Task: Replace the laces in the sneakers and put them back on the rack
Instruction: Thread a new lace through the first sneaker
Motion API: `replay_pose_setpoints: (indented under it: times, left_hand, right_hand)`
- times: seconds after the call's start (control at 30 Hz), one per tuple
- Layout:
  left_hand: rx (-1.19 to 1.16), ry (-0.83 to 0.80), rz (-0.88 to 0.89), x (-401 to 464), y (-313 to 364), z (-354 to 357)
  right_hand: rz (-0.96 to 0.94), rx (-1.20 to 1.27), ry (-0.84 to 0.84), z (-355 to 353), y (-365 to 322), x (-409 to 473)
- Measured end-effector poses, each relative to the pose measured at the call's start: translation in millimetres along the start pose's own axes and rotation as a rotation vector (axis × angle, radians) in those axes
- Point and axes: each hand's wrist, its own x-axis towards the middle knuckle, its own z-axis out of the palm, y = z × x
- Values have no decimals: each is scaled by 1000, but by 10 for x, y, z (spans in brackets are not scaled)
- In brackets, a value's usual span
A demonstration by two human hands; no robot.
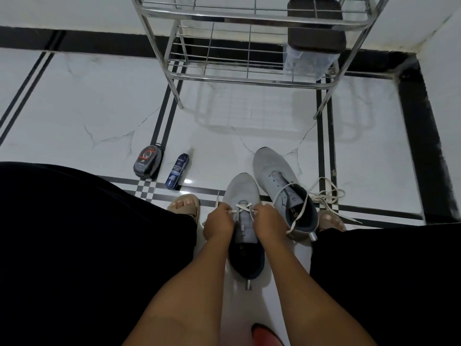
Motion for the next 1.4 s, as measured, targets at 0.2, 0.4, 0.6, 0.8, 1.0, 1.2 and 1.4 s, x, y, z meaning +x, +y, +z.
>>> replay_pose_setpoints:
  times: [0.2, 0.4, 0.6, 0.8, 1.0, 1.2, 1.4]
  left_hand:
    - [96, -26, 12, 94, -8, 76]
    - [46, 31, -58, 61, 65, 102]
    - [-9, 33, -9, -127, 49, 61]
    - [63, -24, 25, -223, -66, 144]
    - [-377, -25, -37, -181, -164, 109]
    - [-548, -9, -86, -155, -198, 163]
    - [-531, 4, -96, -121, -196, 197]
  right_hand:
    - [197, 156, 36, -15, 9, 37]
    - [296, 255, 95, 18, 34, -39]
    - [278, 531, 403, -466, -251, 30]
    - [186, 529, 192, -732, -307, 127]
    - [139, 334, -98, -147, -312, -88]
    - [50, 209, -13, 4, -309, -83]
    - [-6, 135, 30, -27, -298, -87]
